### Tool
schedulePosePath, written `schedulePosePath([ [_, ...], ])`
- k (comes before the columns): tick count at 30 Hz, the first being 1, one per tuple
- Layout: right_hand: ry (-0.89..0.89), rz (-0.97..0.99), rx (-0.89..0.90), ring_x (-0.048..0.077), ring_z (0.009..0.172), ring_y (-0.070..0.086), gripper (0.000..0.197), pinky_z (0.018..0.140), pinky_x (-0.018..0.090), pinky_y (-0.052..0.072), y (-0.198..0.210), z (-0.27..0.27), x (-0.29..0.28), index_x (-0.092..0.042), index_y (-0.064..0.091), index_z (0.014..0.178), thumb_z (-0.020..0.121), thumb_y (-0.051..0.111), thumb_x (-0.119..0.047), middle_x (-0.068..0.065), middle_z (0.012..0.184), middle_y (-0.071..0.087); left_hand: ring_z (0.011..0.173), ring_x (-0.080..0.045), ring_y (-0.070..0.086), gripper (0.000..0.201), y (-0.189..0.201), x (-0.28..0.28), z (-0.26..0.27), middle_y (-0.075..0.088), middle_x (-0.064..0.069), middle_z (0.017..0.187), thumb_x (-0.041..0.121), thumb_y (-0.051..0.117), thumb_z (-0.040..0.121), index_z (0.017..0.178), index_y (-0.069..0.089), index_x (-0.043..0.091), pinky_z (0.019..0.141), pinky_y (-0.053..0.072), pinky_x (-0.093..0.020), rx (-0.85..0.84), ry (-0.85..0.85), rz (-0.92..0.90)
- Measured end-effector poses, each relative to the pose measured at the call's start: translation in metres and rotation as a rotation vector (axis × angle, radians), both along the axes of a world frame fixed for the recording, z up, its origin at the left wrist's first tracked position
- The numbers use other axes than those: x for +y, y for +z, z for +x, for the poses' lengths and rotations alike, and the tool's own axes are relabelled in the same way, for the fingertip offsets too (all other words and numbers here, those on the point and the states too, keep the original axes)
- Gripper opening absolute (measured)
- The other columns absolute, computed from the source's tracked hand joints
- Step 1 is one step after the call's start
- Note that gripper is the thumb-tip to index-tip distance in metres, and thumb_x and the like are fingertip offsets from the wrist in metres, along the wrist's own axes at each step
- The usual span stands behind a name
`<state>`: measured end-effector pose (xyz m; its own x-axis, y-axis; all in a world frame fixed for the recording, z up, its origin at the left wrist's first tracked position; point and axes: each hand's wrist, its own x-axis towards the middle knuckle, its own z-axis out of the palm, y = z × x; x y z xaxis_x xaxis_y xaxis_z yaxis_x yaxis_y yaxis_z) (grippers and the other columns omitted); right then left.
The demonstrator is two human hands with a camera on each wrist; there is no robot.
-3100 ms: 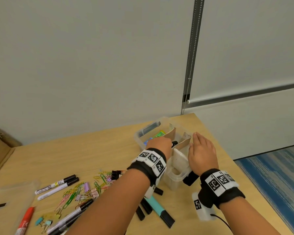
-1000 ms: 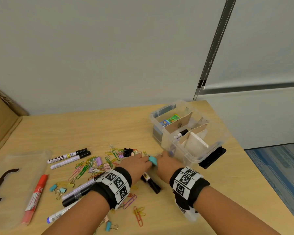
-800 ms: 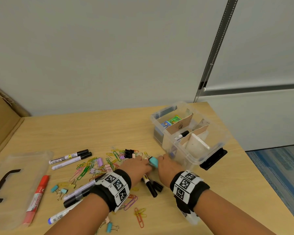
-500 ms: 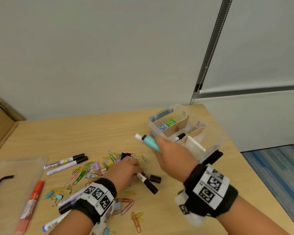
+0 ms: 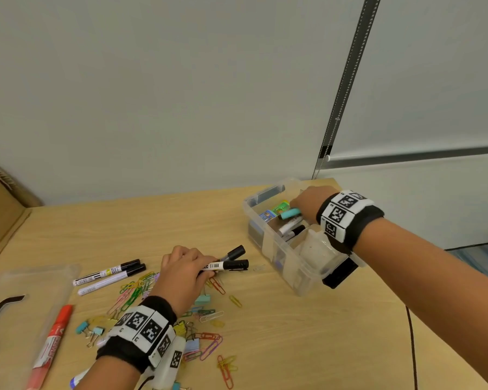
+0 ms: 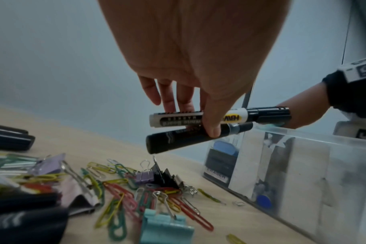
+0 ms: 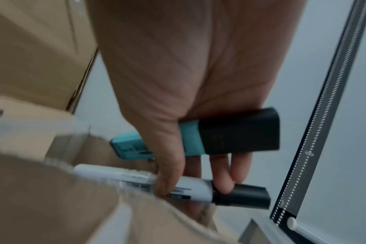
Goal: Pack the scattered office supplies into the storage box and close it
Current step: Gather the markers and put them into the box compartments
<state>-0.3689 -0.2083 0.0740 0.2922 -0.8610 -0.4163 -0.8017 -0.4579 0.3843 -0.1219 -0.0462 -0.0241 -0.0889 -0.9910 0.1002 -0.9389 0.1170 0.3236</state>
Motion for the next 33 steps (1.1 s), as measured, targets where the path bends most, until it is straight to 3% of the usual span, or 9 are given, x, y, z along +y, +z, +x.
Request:
schedulePosePath([
  [3, 0.027, -0.015, 0.070, 0.019, 0.072, 0.055, 0.023, 0.079, 0.035, 0.053, -0.032, -0.002, -0.029, -0.027, 0.062, 0.105, 0.082, 0.059, -0.031, -0.012, 0.072, 0.048, 0.100, -0.015, 0.045, 0.031, 0.000, -0.001, 0.000, 0.054, 0.009, 0.105, 0.032, 0.046, 0.097, 0.126, 0.055, 0.036, 0.081, 0.026, -0.028, 0.022, -0.021, 0.043],
  [6, 0.031, 0.050, 0.106, 0.020, 0.064, 0.056, 0.016, 0.073, 0.040, 0.057, -0.085, -0.017, -0.082, -0.029, 0.059, 0.089, 0.074, 0.062, -0.034, -0.011, 0.068, 0.050, 0.090, -0.013, 0.049, 0.031, 0.000, 0.000, 0.001, 0.052, 0.008, 0.103, 0.029, 0.046, 0.097, 0.127, 0.054, 0.034, 0.076, 0.032, -0.026, 0.070, -0.032, 0.069],
  [13, -0.017, 0.191, 0.027, 0.026, 0.111, 0.058, 0.038, 0.094, 0.030, 0.044, -0.005, 0.017, -0.005, -0.009, 0.057, 0.128, 0.093, 0.056, -0.023, 0.010, 0.124, 0.061, 0.074, -0.013, 0.054, 0.031, -0.002, 0.001, 0.002, 0.047, 0.010, 0.104, 0.033, 0.040, 0.099, 0.128, 0.051, 0.033, 0.065, 0.039, -0.027, 0.064, -0.026, 0.123],
  [17, -0.069, 0.199, -0.110, 0.025, 0.112, 0.057, 0.033, 0.093, 0.028, 0.044, -0.003, 0.009, -0.006, -0.017, 0.062, 0.124, 0.092, 0.057, -0.015, 0.006, 0.125, 0.061, 0.075, -0.011, 0.054, 0.032, -0.007, 0.001, 0.003, 0.044, 0.011, 0.106, 0.035, 0.036, 0.100, 0.130, 0.046, 0.030, 0.066, 0.047, -0.028, 0.094, 0.002, 0.151],
  [21, -0.099, 0.099, -0.327, 0.026, 0.108, 0.059, 0.029, 0.097, 0.035, 0.047, 0.000, -0.001, 0.003, -0.020, 0.067, 0.115, 0.091, 0.053, -0.014, 0.005, 0.121, 0.061, 0.076, -0.008, 0.047, 0.033, -0.013, 0.000, 0.002, 0.043, 0.016, 0.097, 0.040, 0.031, 0.099, 0.129, 0.044, 0.034, 0.082, 0.048, -0.040, 0.119, 0.020, 0.166],
  [24, -0.092, 0.005, -0.485, 0.022, 0.102, 0.059, 0.031, 0.093, 0.035, 0.049, -0.009, -0.021, 0.012, -0.030, 0.067, 0.111, 0.092, 0.048, -0.014, 0.000, 0.117, 0.062, 0.073, -0.004, 0.047, 0.032, -0.010, 0.003, -0.003, 0.044, 0.012, 0.100, 0.034, 0.031, 0.101, 0.130, 0.043, 0.028, 0.065, 0.037, -0.019, 0.152, -0.007, 0.175],
  [26, -0.100, -0.020, -0.631, 0.020, 0.104, 0.058, 0.032, 0.094, 0.036, 0.048, -0.018, -0.038, 0.019, -0.031, 0.065, 0.114, 0.095, 0.042, -0.018, -0.002, 0.119, 0.062, 0.070, -0.003, 0.047, 0.030, -0.006, 0.006, -0.008, 0.043, 0.011, 0.102, 0.034, 0.030, 0.101, 0.129, 0.041, 0.029, 0.061, 0.034, -0.016, 0.167, -0.011, 0.181],
  [31, -0.287, -0.127, -0.732, 0.026, 0.136, 0.032, 0.046, 0.112, 0.040, 0.031, -0.048, -0.075, 0.036, -0.014, 0.036, 0.143, 0.099, 0.037, -0.026, 0.006, 0.152, 0.032, 0.093, -0.001, 0.053, 0.039, 0.004, 0.008, -0.025, 0.048, 0.010, 0.128, 0.031, 0.033, 0.101, 0.140, 0.028, 0.030, 0.078, 0.037, -0.020, 0.281, 0.051, 0.179],
  [33, -0.361, -0.189, -0.754, 0.025, 0.143, 0.021, 0.053, 0.117, 0.040, 0.022, -0.062, -0.079, 0.043, -0.011, 0.025, 0.148, 0.101, 0.030, -0.035, 0.007, 0.157, 0.021, 0.078, -0.003, 0.055, 0.044, 0.010, 0.003, -0.037, 0.053, 0.007, 0.116, 0.028, 0.036, 0.100, 0.143, 0.026, 0.025, 0.064, 0.041, -0.013, 0.343, 0.035, 0.103],
])
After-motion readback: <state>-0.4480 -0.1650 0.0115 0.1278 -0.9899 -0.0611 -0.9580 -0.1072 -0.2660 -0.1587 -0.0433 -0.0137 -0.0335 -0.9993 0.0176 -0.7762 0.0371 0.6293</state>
